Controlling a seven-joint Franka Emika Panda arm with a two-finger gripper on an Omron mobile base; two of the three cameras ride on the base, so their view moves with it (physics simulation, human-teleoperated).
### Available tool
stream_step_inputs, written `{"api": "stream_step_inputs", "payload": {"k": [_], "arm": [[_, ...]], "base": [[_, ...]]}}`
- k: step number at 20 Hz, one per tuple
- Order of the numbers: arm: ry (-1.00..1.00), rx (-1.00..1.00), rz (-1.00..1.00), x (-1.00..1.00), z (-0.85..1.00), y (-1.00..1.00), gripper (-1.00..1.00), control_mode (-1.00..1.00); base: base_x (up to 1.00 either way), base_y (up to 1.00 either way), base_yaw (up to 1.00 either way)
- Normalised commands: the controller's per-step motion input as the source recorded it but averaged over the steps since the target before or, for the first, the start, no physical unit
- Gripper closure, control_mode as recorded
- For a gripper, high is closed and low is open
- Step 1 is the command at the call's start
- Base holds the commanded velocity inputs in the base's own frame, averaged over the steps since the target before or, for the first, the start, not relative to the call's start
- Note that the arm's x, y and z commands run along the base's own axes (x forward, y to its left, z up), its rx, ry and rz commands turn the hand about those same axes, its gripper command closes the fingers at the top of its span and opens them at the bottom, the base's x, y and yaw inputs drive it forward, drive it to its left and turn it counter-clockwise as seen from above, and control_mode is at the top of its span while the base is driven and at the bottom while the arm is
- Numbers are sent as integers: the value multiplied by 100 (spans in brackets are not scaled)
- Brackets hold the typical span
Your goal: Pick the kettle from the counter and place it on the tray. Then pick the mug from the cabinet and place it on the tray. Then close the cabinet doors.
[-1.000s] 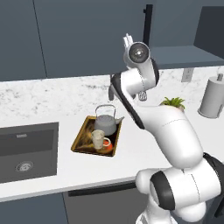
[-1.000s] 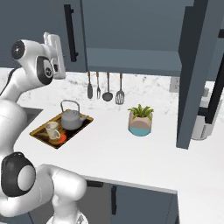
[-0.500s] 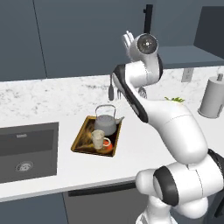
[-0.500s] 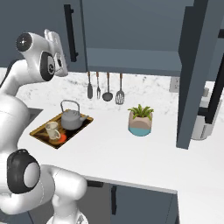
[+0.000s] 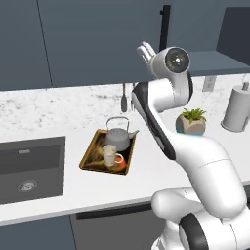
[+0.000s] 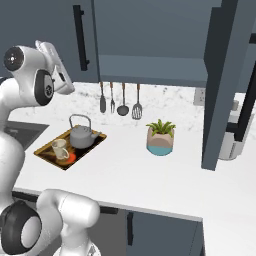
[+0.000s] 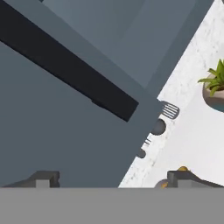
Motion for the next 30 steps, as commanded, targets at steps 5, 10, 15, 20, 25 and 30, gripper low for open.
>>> {"api": "stream_step_inputs", "payload": {"k": [5, 10, 15, 20, 25, 30], "arm": [[-4, -1, 4, -80, 0, -6, -100, -100], [1, 0, 0, -83, 0, -8, -100, -100], [7, -1, -1, -81, 4, -14, -100, -100], [8, -11, -2, -65, 13, -13, -100, -100], [1, -12, -1, -63, 5, -13, -100, -100], [0, -13, 0, -57, 0, -12, -100, -100]], "base": [[0, 0, 0], [0, 0, 0], [0, 0, 0], [0, 0, 0], [0, 0, 0], [0, 0, 0]]}}
